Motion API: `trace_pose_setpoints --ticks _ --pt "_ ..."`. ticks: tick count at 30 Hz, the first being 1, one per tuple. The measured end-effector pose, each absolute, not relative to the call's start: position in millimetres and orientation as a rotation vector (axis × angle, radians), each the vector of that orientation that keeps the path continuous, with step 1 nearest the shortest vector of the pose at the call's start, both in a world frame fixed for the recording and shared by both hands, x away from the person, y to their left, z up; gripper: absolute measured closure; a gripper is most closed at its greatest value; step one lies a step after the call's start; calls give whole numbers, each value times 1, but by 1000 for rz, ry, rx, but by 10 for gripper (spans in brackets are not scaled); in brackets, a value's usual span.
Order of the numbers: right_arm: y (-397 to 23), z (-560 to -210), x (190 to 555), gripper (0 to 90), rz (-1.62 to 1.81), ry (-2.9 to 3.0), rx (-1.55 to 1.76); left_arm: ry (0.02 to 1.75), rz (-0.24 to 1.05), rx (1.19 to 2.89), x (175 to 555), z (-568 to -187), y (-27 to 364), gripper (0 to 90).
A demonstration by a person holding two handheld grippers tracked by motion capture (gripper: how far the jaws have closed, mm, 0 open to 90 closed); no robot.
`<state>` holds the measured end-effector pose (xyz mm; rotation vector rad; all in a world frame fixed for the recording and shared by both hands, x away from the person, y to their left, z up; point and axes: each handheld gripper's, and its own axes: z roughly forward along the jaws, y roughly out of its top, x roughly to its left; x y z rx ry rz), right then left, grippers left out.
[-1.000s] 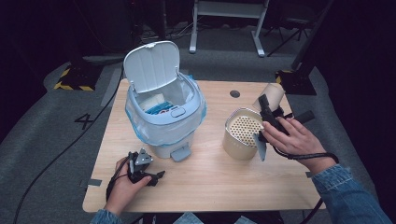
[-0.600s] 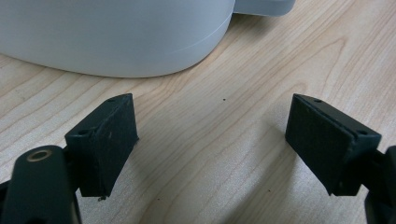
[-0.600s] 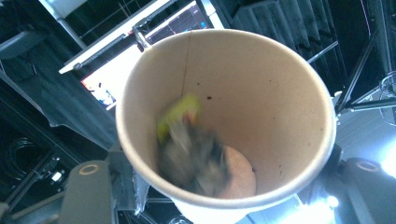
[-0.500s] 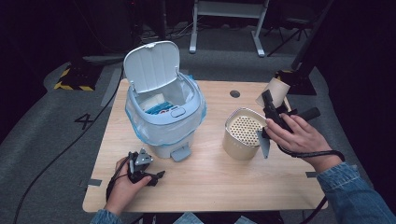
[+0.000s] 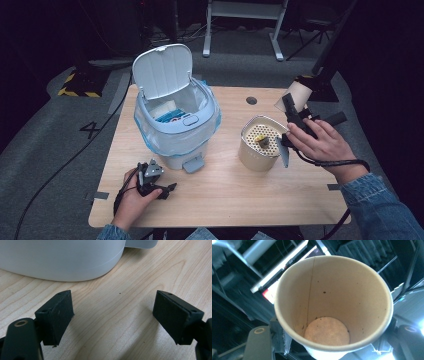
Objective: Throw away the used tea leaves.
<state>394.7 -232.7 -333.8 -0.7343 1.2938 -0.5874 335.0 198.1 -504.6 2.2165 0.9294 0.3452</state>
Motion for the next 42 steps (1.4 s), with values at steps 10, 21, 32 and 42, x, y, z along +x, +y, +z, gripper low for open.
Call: trace_pose_setpoints --ticks 10,21,32,42 --pt "-247 -314 405 323 -24 1684 -431 930 346 2217 335 -505 198 171" --pt "-271 -310 425 314 663 2068 156 927 349 2219 335 -504 198 171" --pt "-289 -318 442 313 1103 2318 617 927 349 2219 335 -504 198 171" --pt "-303 -319 452 305 1302 2395 801 928 349 2218 335 -504 198 170"
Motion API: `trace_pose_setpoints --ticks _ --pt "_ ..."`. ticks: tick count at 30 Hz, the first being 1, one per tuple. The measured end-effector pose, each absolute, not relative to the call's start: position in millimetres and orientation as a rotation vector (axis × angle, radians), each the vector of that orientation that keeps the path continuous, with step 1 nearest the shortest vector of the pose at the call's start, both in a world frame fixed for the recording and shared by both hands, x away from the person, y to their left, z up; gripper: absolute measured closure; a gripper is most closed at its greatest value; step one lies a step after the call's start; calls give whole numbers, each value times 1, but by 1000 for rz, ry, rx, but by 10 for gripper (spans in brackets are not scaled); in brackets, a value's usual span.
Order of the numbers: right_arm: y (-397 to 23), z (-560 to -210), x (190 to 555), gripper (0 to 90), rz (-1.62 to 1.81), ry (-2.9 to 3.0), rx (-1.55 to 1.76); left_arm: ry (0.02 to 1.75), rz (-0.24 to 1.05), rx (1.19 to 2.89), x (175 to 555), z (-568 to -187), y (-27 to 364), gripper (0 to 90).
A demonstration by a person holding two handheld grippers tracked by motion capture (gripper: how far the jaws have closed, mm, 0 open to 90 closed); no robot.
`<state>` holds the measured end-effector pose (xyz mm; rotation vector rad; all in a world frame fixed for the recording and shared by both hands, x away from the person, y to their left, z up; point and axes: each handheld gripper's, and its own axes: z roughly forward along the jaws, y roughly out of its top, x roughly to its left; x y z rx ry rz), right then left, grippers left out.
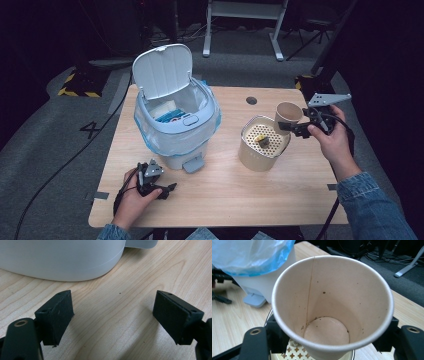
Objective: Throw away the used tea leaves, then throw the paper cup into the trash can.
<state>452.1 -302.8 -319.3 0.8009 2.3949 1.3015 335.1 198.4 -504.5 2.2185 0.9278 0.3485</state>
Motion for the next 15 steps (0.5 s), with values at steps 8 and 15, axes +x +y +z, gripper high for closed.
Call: trace_pose_setpoints --ticks 8,15 --pt "-308 -315 456 303 1307 2378 790 927 349 2219 335 -504 198 170" --pt "-308 -309 454 300 1294 2361 766 928 348 2218 335 -504 198 170"
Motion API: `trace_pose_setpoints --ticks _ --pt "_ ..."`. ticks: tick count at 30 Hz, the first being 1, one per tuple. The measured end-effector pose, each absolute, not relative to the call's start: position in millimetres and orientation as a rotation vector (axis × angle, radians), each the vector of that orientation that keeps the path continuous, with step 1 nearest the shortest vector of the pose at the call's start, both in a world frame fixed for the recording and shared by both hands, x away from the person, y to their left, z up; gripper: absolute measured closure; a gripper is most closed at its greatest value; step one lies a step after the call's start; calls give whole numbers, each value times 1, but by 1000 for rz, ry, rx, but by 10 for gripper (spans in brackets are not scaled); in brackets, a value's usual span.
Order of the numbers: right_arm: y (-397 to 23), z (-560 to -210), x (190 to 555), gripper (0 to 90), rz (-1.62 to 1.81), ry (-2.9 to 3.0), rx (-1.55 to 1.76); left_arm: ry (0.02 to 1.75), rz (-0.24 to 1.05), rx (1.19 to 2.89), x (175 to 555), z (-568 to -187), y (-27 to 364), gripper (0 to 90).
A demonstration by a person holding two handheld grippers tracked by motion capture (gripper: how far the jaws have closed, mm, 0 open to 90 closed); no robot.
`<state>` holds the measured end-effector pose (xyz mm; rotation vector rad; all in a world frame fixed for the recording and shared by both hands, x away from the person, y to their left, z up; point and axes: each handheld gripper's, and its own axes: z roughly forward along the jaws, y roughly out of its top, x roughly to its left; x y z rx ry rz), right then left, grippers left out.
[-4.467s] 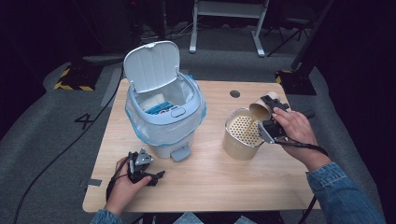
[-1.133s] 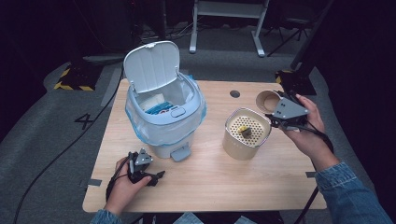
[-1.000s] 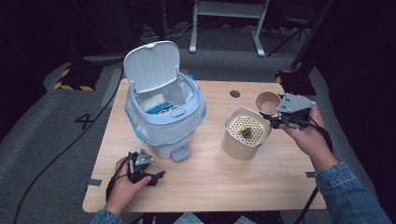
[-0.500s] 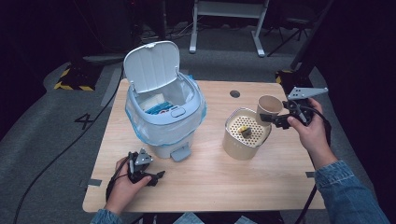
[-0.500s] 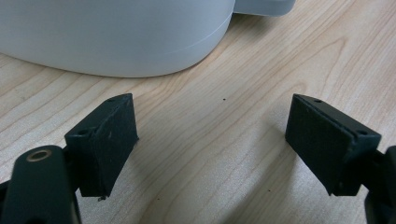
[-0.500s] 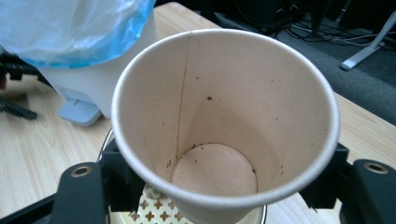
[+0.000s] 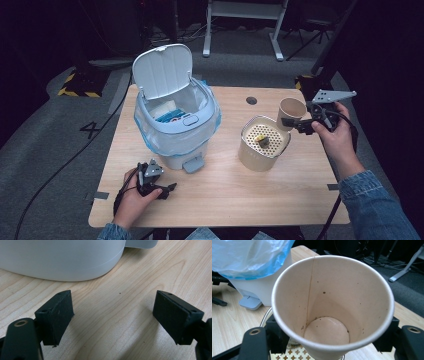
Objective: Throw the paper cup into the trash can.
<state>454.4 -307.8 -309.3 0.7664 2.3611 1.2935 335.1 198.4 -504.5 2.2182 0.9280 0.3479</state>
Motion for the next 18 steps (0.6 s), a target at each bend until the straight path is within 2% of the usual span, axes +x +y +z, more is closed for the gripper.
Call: trace_pose_setpoints --ticks 18 --pt "-287 -268 475 290 1385 2364 611 924 344 2220 335 -505 199 171"
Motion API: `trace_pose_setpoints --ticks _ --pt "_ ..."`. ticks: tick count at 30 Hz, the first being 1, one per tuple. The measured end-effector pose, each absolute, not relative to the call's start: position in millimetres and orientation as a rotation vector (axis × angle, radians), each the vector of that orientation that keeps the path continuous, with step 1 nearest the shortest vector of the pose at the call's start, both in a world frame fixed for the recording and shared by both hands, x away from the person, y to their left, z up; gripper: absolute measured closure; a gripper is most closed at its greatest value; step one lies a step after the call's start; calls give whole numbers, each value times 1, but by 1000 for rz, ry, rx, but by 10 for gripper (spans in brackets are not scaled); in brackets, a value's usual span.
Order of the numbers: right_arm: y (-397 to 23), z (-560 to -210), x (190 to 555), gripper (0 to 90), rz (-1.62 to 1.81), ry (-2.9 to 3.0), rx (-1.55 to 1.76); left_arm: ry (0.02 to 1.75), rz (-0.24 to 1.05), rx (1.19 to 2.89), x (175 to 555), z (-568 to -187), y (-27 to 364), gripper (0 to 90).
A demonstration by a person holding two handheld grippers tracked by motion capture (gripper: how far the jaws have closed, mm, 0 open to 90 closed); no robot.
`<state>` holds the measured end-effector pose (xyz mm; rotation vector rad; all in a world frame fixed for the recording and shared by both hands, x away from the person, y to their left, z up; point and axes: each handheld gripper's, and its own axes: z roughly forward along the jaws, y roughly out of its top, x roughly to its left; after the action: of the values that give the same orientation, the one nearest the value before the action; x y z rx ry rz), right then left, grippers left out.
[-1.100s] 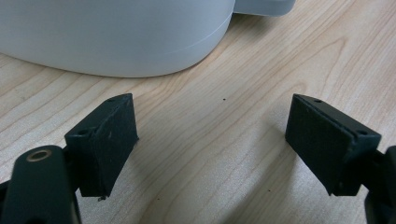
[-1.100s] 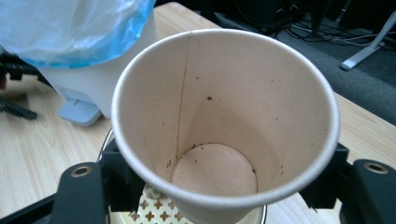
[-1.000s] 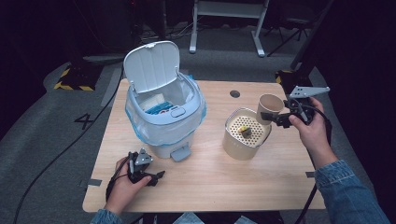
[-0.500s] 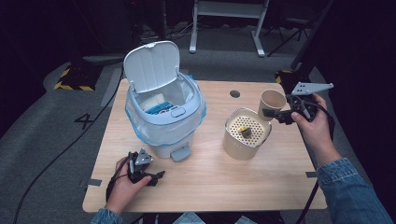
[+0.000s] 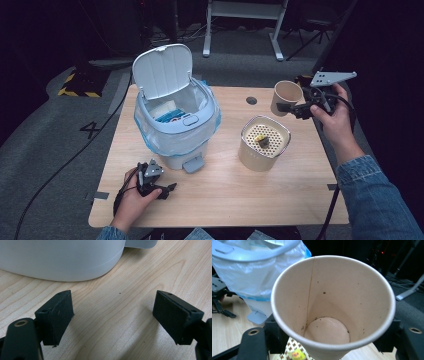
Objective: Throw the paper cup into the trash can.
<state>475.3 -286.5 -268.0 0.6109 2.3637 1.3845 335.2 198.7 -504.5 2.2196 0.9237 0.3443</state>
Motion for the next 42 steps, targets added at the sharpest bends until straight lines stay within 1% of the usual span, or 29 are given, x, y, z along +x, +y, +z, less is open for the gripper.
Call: trace_pose_setpoints --ticks 14,20,21,24,27,36,40,42 --pt "-251 -231 496 288 1484 2387 493 918 342 2219 336 -505 199 172" --pt "-227 -217 500 288 1503 2404 447 909 339 2222 336 -505 199 171" --pt "-218 -214 500 288 1521 2403 433 908 342 2222 336 -505 199 171" --pt "-209 -212 501 288 1530 2406 422 908 340 2222 336 -505 199 171" --pt "-188 -210 503 287 1551 2415 408 908 338 2223 337 -504 199 171" --pt "-151 -212 505 284 1583 2426 393 901 336 2224 338 -504 199 170" --pt "-128 -213 505 283 1592 2422 387 901 336 2223 338 -505 199 170" --pt "-125 -213 505 282 1596 2421 389 901 336 2223 338 -505 199 170"
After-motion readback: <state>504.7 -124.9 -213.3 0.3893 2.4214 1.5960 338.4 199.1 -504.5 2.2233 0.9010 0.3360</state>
